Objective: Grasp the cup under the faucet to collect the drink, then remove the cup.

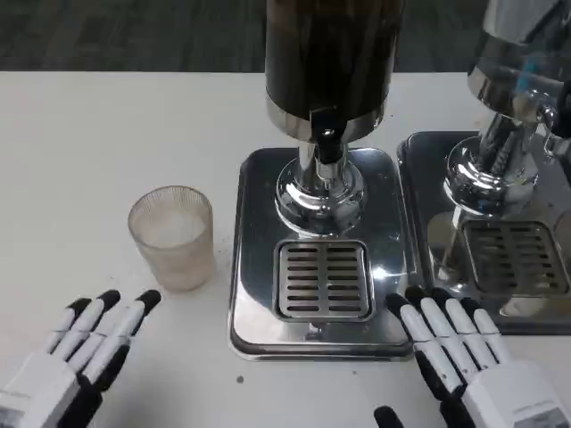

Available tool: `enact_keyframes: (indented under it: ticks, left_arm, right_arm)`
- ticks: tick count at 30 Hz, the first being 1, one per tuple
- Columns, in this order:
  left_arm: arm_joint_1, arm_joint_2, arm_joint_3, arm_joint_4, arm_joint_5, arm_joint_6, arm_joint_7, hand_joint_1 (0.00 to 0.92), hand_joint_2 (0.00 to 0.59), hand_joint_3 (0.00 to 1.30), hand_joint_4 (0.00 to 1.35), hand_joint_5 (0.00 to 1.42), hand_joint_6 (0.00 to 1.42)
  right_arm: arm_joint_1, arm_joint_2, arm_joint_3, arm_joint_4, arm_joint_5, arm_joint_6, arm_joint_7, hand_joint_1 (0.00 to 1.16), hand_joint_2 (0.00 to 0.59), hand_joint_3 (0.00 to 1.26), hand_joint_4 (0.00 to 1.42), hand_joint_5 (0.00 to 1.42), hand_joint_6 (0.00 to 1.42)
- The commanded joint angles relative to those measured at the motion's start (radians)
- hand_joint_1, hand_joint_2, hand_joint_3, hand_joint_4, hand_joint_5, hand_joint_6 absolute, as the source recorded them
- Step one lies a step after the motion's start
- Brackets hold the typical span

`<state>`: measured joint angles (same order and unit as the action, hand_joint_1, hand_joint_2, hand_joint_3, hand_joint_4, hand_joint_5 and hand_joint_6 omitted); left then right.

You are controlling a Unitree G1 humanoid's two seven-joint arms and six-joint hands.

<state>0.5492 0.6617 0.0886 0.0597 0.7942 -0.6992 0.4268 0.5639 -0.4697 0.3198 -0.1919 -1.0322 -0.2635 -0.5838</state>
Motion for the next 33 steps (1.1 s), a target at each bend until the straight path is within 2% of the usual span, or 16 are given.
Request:
enact_keyframes:
  ticks: [1, 5, 10, 19, 33]
  left_arm:
    - [-0.068, -0.002, 0.021, 0.069, -0.08, -0.043, 0.028, 0.0, 0.078, 0.0, 0.0, 0.0, 0.0]
    - [-0.153, -0.016, 0.02, 0.131, -0.167, -0.067, 0.007, 0.0, 0.054, 0.0, 0.0, 0.0, 0.0]
    - [-0.272, -0.044, 0.008, 0.204, -0.28, -0.048, -0.066, 0.0, 0.04, 0.0, 0.0, 0.0, 0.01]
    - [-0.436, -0.059, -0.014, 0.296, -0.324, 0.0, -0.159, 0.014, 0.022, 0.0, 0.0, 0.05, 0.06]
    - [-0.592, -0.053, -0.065, 0.437, -0.356, 0.033, -0.277, 0.042, 0.013, 0.0, 0.0, 0.08, 0.08]
  right_arm:
    - [-0.014, 0.011, -0.011, 0.018, 0.032, -0.021, -0.021, 0.37, 0.429, 0.05, 0.0, 0.0, 0.03]
    - [-0.035, 0.028, -0.006, 0.027, 0.051, -0.034, -0.019, 0.37, 0.434, 0.07, 0.0, 0.0, 0.04]
    - [-0.051, 0.046, -0.003, 0.035, 0.07, -0.049, -0.014, 0.36, 0.437, 0.09, 0.0, 0.0, 0.04]
    - [-0.074, 0.062, 0.002, 0.052, 0.088, -0.064, -0.012, 0.36, 0.437, 0.12, 0.03, 0.0, 0.06]
    - [-0.065, 0.082, 0.0, 0.058, 0.101, -0.07, -0.013, 0.37, 0.429, 0.16, 0.08, 0.05, 0.09]
